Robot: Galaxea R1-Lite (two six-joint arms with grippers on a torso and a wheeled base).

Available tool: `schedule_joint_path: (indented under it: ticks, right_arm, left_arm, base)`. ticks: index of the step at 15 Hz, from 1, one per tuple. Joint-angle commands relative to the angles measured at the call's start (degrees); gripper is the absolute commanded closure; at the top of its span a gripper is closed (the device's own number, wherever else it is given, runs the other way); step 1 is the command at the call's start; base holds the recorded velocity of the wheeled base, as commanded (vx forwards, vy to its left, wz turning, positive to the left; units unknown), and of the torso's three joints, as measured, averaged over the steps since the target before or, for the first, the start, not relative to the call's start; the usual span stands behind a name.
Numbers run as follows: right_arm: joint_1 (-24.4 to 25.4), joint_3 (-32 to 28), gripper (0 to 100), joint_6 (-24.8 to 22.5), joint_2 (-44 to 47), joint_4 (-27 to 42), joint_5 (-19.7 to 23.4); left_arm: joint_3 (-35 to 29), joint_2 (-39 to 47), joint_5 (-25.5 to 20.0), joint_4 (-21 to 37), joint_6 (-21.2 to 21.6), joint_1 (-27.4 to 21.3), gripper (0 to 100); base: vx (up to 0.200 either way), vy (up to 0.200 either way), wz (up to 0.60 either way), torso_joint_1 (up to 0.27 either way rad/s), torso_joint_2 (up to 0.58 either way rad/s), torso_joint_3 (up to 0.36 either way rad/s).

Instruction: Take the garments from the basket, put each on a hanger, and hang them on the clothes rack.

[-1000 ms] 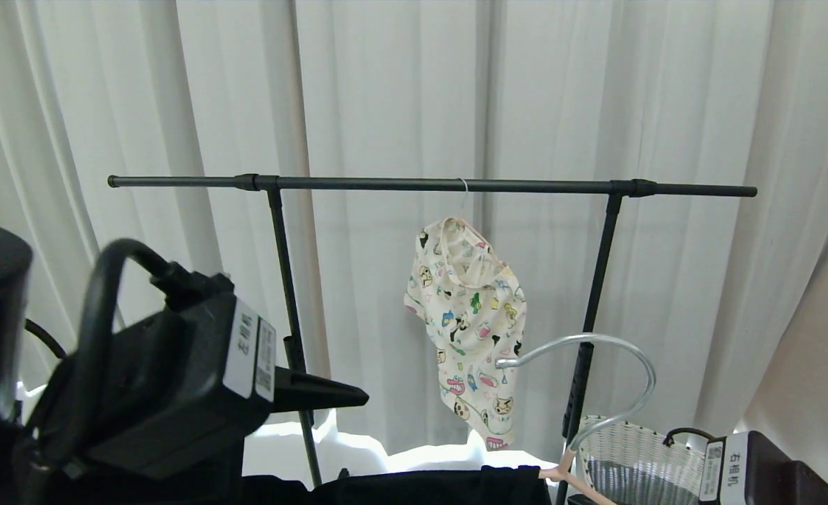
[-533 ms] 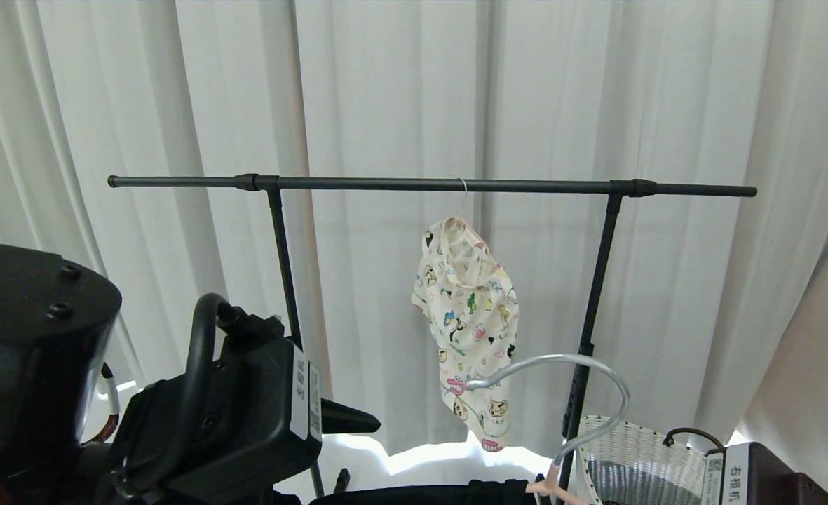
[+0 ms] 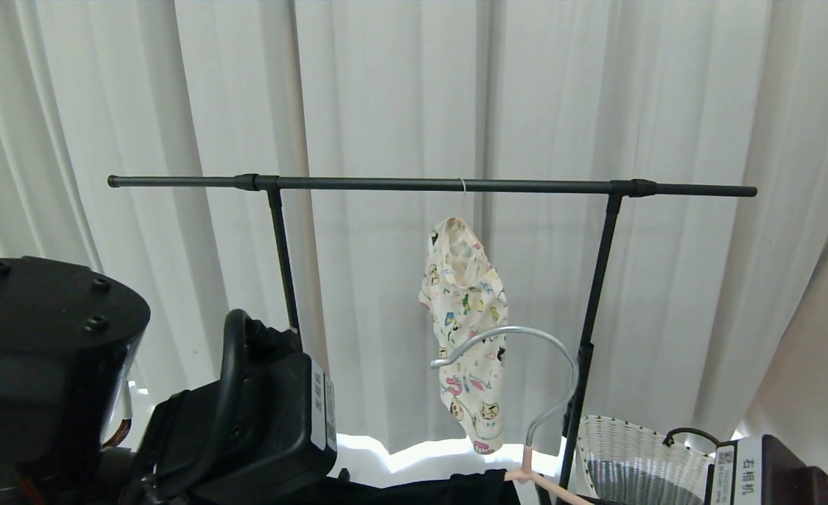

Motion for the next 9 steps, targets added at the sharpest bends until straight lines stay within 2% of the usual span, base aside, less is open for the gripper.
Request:
schedule_joint_path:
  ticks: [1, 3, 4, 7, 9]
  right_arm:
    - [0.0, 0.1, 100, 0.1, 0.0, -0.1, 0.0]
    - [0.0, 0.0, 100, -0.1, 0.1, 0.0, -0.1]
    - [0.0, 0.1, 0, -0.1, 0.1, 0.0, -0.1]
    - [-0.1, 0.3, 0, -0.1, -0.1, 0.0, -1.2]
    - [-0.7, 0.3, 0, 0.0, -0.1, 0.0, -2.8]
  left_arm:
    - [0.1, 0.2, 0.0, -0.1, 0.0, 0.0, 100]
    - [0.1, -0.1, 0.1, -0.1, 0.0, 0.0, 100]
    - [0.1, -0.1, 0.1, -0.1, 0.0, 0.0, 100]
    - [0.9, -0.5, 1.2, -0.1, 0.0, 0.2, 100]
    - [2.5, -1.6, 5.5, -0.1, 0.1, 0.3, 100]
  base:
    - [0.0, 0.0, 0.0, 0.0, 0.0, 0.0]
    - [0.0, 0.0, 0.0, 0.0, 0.0, 0.0]
    - [0.0, 0.0, 0.0, 0.0, 0.0, 0.0]
    - [0.0, 0.0, 0.0, 0.0, 0.0, 0.0]
    - [0.0, 0.0, 0.0, 0.0, 0.0, 0.0]
